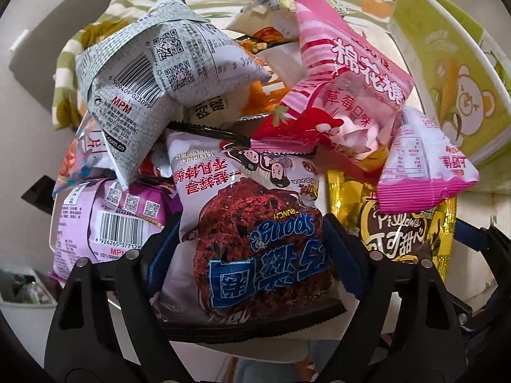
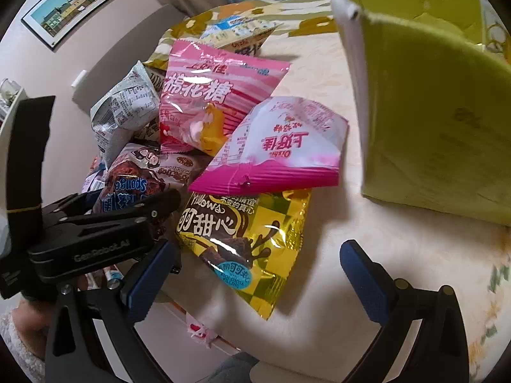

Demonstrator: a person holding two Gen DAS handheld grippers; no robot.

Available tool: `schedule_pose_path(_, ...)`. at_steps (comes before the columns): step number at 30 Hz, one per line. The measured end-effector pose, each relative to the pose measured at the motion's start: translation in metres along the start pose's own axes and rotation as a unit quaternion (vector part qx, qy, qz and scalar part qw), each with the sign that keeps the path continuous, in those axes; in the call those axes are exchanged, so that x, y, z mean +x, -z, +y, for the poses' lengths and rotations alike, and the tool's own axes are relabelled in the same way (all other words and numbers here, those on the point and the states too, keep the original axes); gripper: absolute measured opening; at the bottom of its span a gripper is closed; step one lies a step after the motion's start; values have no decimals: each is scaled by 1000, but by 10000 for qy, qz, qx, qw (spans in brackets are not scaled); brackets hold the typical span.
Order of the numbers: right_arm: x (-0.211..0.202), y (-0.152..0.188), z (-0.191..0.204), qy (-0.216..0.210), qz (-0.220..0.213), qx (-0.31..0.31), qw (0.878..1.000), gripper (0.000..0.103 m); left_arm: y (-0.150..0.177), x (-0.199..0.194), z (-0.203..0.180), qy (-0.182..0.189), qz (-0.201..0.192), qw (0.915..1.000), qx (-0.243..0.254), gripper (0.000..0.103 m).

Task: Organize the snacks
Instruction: 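Grasp the red-blue sponge cake bag with left tool while right tool grasps gold chocolate pack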

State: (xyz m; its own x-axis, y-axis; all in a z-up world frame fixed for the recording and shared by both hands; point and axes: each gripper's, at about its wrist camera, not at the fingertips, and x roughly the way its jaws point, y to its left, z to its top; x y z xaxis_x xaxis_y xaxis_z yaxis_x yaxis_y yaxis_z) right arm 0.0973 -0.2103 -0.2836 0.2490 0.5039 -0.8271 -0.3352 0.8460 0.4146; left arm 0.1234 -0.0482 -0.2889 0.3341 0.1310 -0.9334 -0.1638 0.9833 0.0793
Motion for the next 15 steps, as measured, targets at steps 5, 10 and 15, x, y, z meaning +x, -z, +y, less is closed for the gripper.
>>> schedule_pose_path(5, 6, -4, -4, -259, 68, -113, 9996, 103, -3, -1, -2, -60, -22, 9999, 110, 73)
schedule_pose_path(10, 12, -8, -16, -491, 81, 33, 9988, 103, 5, -6, -4, -56, 39, 9997, 234, 70)
schedule_pose_path(15, 19, -12, -16, -492, 22, -131, 9987, 102, 8, -9, 1, -6, 62, 9995, 322, 70)
